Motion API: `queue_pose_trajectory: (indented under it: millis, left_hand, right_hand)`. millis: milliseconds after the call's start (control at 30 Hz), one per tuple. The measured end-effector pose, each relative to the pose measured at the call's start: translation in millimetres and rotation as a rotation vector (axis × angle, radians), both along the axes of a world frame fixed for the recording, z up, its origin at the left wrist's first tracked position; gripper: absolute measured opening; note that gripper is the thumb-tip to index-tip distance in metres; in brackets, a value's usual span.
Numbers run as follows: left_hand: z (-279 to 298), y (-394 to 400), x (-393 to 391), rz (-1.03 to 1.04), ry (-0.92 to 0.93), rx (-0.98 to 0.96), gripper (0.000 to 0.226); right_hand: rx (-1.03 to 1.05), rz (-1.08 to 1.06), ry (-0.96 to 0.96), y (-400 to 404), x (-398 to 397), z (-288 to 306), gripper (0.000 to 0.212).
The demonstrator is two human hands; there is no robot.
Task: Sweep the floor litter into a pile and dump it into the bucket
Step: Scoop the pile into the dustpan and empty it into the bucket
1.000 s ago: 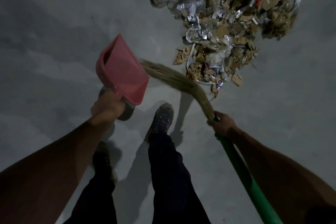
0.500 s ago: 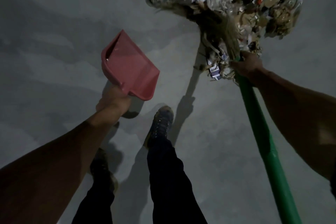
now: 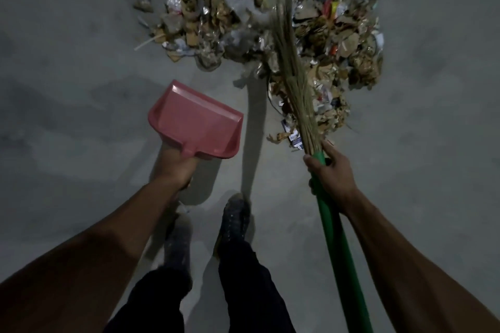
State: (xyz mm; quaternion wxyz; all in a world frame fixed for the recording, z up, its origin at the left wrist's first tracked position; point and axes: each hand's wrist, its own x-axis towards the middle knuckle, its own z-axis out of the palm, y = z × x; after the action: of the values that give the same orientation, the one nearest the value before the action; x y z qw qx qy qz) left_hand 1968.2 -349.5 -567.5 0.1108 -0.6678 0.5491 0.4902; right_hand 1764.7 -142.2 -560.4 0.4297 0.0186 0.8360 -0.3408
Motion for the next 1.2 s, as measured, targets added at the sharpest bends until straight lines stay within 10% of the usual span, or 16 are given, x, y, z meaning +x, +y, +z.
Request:
queue_pose_trajectory:
  millis: [333, 700, 1200]
  left_hand:
    - [-27.5, -57.3, -67.4, -0.243, 0.018, -0.027, 0.014]
    - [-91.9, -124.4, -112.9, -0.762, -0.092, 0.024, 0.017]
    - [-141.2, -162.3, -112.0, -0.806, -0.202, 0.136, 0.038]
  right_hand:
    - [-0.1, -0.437, -0.078, 6.6, -4.7, 12.0, 0.046]
    - [0.251, -0.862, -0.122, 17.0, -6.6, -46.1, 0.029]
    - [0.493, 0.062, 0.105, -151.2, -40.3, -159.7, 0.038]
